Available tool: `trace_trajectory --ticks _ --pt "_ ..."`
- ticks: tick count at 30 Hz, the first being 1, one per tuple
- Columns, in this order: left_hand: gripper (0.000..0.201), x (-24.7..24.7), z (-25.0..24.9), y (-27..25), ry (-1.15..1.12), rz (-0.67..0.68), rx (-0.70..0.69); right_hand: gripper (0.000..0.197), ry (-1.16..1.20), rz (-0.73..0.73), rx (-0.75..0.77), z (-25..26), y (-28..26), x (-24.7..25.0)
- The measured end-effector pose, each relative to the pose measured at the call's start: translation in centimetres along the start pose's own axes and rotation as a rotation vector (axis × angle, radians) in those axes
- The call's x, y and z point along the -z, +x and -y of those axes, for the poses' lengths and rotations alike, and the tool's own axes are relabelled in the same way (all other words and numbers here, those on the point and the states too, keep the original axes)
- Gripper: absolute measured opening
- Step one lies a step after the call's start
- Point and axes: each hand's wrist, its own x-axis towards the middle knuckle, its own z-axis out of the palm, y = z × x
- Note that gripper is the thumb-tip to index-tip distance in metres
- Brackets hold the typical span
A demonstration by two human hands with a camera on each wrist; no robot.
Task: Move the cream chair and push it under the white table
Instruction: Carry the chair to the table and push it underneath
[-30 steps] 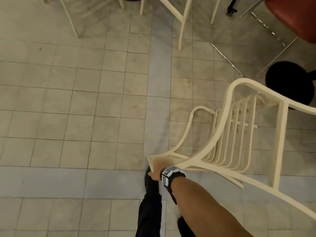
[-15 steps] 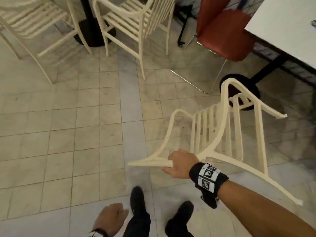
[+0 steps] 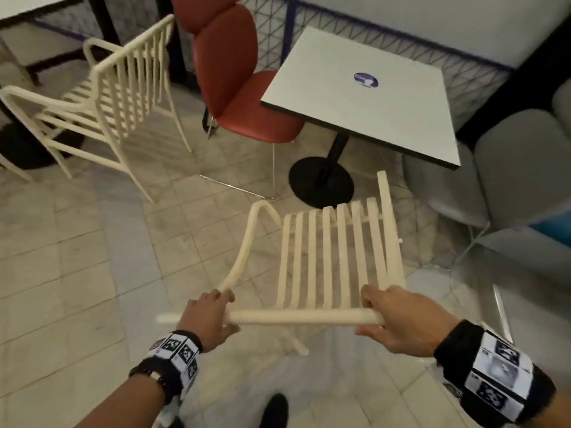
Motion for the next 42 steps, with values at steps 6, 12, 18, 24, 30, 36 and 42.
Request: trace_trajectory --ticks 6,12,18,24,30,36,42 --pt "0.031 -2.3 -10.9 3.0 0.053 0.253 -0.127 0.041 -0.153 0.041 -0.286 -9.7 -5.9 -4.5" --pt "0.056 0.0 -16.0 6.3 0.103 0.184 -0.155 0.028 -0.062 0.001 -0.401 -13.8 -8.4 -7.0" --pt "0.035 3.4 -17.2 7.6 0.345 0.125 -0.232 0.031 0.134 -0.03 -0.441 -12.3 -8.5 -13.1" --pt "0.026 2.3 -14.5 5.1 0.438 0.198 -0.23 0.027 0.149 -0.099 -0.442 -10.9 -7.6 -17.8" --pt "0.029 1.3 -10.9 1.8 0.349 0.188 -0.251 0.039 0.157 -0.012 -0.417 -10.4 -6.8 -19.8" --pt "0.041 2.4 -9.3 1.3 0.342 -0.011 -0.188 0.047 0.071 0.038 -0.362 -9.2 -5.7 -17.4" --pt "0.044 1.0 -9.0 2.4 0.503 0.029 -0.015 0.037 0.15 0.123 -0.438 -9.0 -5.1 -17.9"
